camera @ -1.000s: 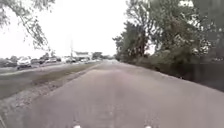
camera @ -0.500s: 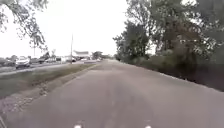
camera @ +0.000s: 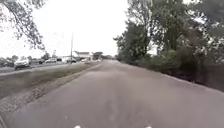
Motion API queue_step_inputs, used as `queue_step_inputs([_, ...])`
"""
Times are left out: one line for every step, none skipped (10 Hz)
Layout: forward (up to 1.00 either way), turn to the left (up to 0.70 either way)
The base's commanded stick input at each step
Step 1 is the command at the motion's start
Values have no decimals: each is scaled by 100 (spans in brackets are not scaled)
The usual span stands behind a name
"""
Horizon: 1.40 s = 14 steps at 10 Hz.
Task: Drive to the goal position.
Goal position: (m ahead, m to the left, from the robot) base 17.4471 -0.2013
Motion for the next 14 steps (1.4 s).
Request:
queue_step_inputs([70, 0])
queue_step_inputs([70, 0])
queue_step_inputs([70, 0])
queue_step_inputs([70, 0])
queue_step_inputs([70, 0])
queue_step_inputs([70, -3])
queue_step_inputs([70, -35])
queue_step_inputs([70, -23])
queue_step_inputs([70, 0])
queue_step_inputs([70, 0])
queue_step_inputs([70, 0])
queue_step_inputs([70, 0])
queue_step_inputs([70, 0])
queue_step_inputs([70, 0])
